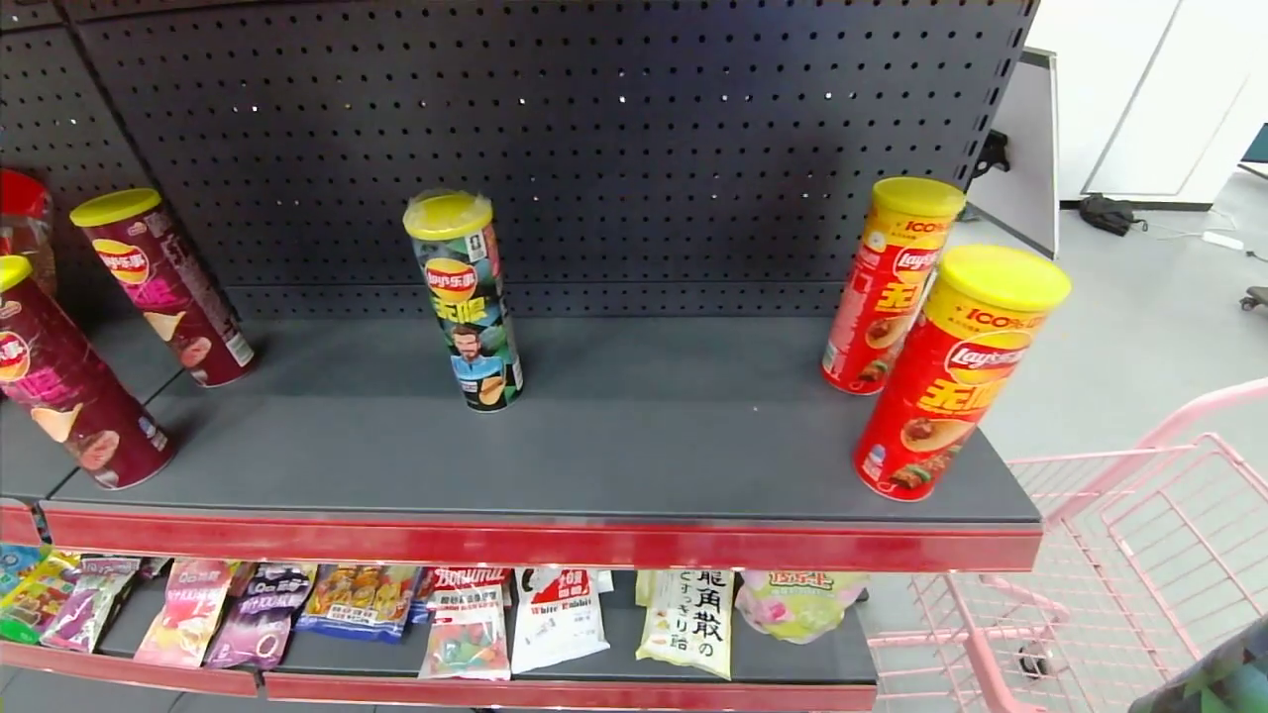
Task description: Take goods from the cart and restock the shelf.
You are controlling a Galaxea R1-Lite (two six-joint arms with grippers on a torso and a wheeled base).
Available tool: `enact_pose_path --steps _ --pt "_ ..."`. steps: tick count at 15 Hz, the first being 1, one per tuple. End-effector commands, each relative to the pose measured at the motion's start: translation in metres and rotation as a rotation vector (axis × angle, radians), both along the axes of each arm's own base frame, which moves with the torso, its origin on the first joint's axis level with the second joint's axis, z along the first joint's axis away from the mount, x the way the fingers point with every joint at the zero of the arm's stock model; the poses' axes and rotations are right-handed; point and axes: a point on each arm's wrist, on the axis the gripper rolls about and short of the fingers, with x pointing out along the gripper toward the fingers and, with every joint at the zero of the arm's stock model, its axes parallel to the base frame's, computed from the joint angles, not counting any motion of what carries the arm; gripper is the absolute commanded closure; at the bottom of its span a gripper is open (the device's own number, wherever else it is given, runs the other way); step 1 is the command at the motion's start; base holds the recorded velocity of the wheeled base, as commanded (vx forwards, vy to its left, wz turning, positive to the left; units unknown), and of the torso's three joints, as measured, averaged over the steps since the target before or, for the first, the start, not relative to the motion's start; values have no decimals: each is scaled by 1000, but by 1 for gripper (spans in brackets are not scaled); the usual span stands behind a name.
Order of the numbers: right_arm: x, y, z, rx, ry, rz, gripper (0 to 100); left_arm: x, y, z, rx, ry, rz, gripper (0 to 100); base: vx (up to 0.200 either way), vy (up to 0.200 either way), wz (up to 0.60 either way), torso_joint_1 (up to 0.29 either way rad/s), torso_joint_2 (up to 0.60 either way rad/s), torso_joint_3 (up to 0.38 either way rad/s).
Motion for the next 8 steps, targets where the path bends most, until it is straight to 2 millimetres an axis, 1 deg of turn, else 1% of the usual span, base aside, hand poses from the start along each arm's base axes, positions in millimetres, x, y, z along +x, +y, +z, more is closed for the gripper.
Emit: enact_pose_path --steps 1,3,8 --pt "-14 -1 -13 3 -42 0 100 0 0 0 0 2 -1 0 0 200 0 2 2 7" --pt "-16 -1 -15 3 -51 6 100 0 0 0 0 2 -1 0 0 200 0 7 7 -2" --pt "-16 -1 -13 -1 -58 13 100 0 0 0 0 2 -1 0 0 200 0 -2 2 2"
